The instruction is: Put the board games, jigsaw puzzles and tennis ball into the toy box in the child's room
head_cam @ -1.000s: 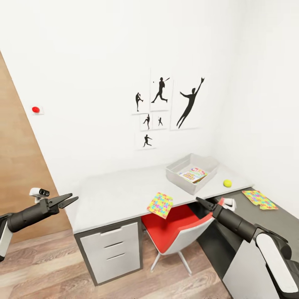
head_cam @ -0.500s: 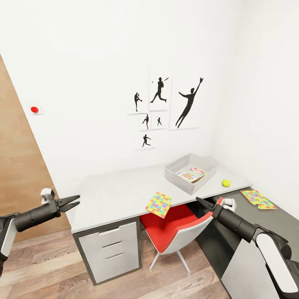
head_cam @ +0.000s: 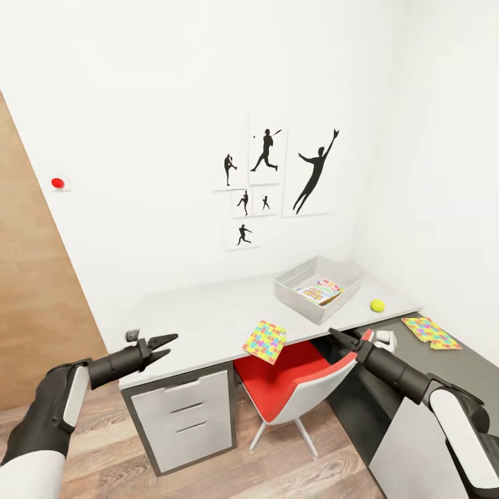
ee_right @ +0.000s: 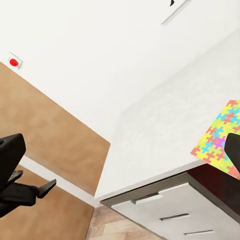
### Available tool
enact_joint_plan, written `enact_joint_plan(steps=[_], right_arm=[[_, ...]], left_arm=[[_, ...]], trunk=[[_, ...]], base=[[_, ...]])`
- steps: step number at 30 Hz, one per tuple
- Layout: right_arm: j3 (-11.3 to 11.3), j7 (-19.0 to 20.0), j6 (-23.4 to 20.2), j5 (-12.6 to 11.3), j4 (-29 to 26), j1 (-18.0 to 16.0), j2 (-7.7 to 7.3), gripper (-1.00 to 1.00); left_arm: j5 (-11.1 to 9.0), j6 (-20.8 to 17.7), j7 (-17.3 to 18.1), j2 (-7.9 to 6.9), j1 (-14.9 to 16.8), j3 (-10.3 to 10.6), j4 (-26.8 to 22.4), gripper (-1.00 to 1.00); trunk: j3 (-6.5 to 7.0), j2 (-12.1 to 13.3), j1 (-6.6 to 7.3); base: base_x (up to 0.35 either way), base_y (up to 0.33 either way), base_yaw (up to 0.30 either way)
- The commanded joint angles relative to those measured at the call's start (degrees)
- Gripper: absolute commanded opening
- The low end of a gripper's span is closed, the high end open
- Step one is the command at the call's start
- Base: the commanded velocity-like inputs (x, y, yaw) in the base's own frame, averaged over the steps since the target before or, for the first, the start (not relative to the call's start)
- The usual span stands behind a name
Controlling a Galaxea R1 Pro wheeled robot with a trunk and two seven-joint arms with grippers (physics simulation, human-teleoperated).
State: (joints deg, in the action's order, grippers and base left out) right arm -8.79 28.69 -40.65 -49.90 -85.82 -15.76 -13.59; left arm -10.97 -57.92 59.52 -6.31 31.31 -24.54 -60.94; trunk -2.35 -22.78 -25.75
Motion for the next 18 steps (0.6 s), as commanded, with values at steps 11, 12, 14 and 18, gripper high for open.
enact_joint_plan(steps=[11,12,14,18], right_arm=[[-1.25,1.19,-0.91,-0.29,-0.05,-0.06,-0.7,1.0],[-1.42,1.45,-0.95,-0.29,-0.05,-0.06,-0.73,1.0],[-1.85,2.05,-1.02,-0.3,-0.05,-0.06,-0.77,1.0],[-2.85,5.01,-1.55,-0.36,-0.34,-0.02,-0.81,1.0]], left_arm=[[-0.04,-0.35,-4.63,5.15,-0.01,0.01,0.18,1.0],[-0.03,-0.3,-4.81,5.33,-0.01,0.01,0.27,1.0],[0.01,-0.21,-5.22,5.85,0.0,0.01,0.34,1.0],[0.01,-0.01,-6.18,6.6,-0.01,0.02,0.42,1.0]], trunk=[[-0.13,-0.14,-0.04],[-0.13,-0.14,-0.04],[-0.13,-0.14,-0.04],[-0.13,-0.14,-0.04]], base=[[-0.135,0.0,0.0],[-0.29,-0.016,0.0],[-0.266,-0.046,0.0],[-0.201,-0.052,0.0]])
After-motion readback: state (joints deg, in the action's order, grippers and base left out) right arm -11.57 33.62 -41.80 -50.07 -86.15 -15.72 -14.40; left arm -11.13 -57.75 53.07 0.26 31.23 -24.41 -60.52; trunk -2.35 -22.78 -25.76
